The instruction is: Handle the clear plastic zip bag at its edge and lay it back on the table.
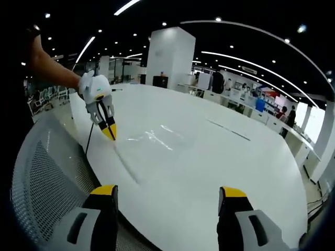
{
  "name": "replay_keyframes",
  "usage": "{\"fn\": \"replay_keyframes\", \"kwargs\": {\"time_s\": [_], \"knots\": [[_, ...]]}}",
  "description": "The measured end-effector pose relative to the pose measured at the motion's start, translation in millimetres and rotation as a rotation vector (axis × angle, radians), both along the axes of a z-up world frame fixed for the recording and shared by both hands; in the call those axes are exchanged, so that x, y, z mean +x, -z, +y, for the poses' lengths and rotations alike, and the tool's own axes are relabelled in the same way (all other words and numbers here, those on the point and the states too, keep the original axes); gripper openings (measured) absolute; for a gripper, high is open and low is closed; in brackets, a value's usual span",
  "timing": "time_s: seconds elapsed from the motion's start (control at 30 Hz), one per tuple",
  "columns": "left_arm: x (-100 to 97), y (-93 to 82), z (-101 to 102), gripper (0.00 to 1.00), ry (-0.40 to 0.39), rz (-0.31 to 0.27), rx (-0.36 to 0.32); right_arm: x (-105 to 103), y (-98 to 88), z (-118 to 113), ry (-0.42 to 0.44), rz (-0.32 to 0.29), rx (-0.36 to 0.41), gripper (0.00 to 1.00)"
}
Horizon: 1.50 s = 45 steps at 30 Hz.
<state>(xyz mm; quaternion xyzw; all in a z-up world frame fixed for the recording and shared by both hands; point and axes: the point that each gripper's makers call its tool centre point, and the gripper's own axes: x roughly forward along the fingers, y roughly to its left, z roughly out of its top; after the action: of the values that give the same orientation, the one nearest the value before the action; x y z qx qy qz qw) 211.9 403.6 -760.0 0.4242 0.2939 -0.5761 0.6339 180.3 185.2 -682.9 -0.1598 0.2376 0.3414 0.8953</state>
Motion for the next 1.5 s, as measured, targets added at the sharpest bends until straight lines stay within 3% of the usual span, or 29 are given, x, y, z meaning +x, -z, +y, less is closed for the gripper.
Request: {"fn": "replay_keyframes", "kwargs": {"time_s": [0.8, 1.5], "knots": [[-15.8, -21.6, -8, 0.0, 0.008, -0.003, 0.041, -4, -14.4, 43, -0.147, 0.007, 0.002, 0.63], [-20.1, -44.0, -15, 0.0, -0.015, -0.016, 0.023, -3, -20.7, 68, -0.218, -0.004, 0.016, 0.53]]}}
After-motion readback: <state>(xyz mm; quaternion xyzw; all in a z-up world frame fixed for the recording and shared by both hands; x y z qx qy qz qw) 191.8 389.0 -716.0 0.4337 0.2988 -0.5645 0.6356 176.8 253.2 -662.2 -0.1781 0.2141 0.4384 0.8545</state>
